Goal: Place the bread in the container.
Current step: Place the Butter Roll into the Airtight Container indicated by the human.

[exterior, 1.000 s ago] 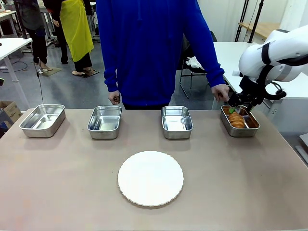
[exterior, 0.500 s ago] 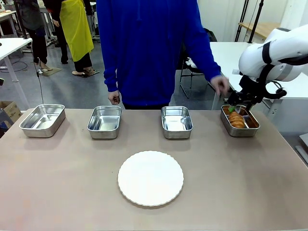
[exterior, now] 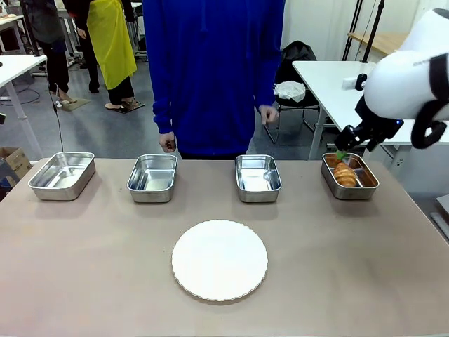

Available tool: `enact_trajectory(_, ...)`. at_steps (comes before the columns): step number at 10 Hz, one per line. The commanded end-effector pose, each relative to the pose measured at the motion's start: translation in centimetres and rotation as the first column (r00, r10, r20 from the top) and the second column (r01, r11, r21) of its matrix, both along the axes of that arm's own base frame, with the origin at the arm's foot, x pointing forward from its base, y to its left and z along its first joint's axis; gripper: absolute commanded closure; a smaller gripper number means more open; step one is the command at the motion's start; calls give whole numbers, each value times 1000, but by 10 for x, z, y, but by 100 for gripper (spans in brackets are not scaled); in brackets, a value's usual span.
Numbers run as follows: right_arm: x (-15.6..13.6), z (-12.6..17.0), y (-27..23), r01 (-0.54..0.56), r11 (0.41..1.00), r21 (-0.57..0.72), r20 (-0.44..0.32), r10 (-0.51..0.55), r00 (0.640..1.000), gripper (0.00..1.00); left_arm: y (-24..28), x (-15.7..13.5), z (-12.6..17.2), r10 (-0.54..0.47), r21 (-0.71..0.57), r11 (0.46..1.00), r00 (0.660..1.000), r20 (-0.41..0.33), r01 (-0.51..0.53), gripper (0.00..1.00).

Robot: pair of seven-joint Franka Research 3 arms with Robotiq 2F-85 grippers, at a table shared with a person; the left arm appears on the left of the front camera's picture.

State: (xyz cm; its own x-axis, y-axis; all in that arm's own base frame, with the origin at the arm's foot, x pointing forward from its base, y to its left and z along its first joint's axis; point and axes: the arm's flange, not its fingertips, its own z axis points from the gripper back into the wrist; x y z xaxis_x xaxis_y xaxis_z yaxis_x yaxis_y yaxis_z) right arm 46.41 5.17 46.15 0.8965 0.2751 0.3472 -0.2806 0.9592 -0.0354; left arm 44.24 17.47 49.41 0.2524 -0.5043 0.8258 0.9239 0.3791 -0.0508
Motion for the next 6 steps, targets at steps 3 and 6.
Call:
enact_trajectory(3,-73,-14,13,-20,1000,-20,3,20,1000,0,-1,-1,1,-3,-4,1000,1000,5,3,0)
enact_trajectory(6,-106,-35,15,-25,1000,-10,-49,25,999,0,-1,-1,1,-3,-4,1000,1000,5,3,0)
